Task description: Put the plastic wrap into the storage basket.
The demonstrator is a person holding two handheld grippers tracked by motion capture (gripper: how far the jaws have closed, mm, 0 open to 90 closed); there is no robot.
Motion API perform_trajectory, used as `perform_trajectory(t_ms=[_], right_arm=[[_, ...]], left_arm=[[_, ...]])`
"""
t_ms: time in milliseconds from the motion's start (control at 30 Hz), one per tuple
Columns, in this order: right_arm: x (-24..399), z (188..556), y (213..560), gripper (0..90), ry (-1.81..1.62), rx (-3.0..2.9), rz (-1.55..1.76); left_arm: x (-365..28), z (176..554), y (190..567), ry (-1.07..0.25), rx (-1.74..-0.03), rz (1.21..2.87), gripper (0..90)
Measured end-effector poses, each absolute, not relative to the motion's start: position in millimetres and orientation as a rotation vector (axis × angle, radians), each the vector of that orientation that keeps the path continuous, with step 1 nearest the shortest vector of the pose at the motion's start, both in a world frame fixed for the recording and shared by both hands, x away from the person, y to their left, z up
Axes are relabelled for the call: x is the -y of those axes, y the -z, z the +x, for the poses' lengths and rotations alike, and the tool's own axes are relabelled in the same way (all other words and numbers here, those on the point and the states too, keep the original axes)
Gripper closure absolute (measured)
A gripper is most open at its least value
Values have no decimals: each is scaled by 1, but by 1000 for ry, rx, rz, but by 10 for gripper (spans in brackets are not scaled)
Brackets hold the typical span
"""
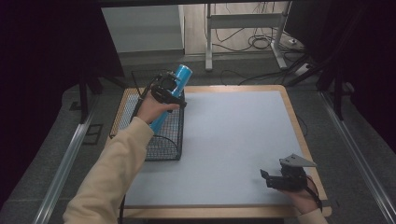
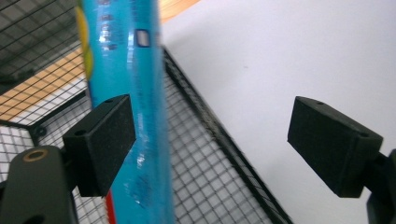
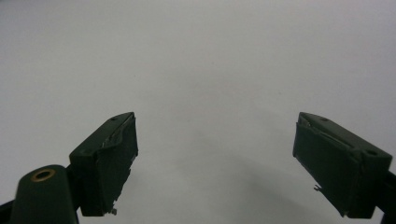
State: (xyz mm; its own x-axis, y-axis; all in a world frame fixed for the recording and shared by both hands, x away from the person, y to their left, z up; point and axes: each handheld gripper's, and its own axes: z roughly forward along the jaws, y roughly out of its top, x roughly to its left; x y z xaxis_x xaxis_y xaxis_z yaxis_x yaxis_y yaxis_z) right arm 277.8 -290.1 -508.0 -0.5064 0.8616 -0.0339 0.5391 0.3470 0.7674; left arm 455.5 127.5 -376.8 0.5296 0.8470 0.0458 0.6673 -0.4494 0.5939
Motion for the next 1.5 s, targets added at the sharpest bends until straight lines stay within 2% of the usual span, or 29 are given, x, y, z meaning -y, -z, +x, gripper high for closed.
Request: perform_trajectory(t_ms=[267,300,433,533,767,1100,1500], right_arm=[[289,275,504,143,-999,-2166,1209],[288,275,504,143,-997,-2168,1206],[286,274,504,143,-991,-2173,1202],[288,272,505,143,-988,-2169,1203],[289,269,503,143,-987,-2149,1196],[291,272,505,143,-982,-2146,1196],[286,274,505,142,-1000,-2157,1151]], left_arm=[[-110,410,370,-425,-1098,2256,160],[-102,396,370,-412,-1050,2256,160],[-94,375,370,-443,-1007,2253,170],[-83,345,380,-398,-933,2250,171],[-71,305,414,-351,-824,2234,182],[-81,278,462,-283,-799,2270,182],[-91,271,484,-274,-844,2298,174]])
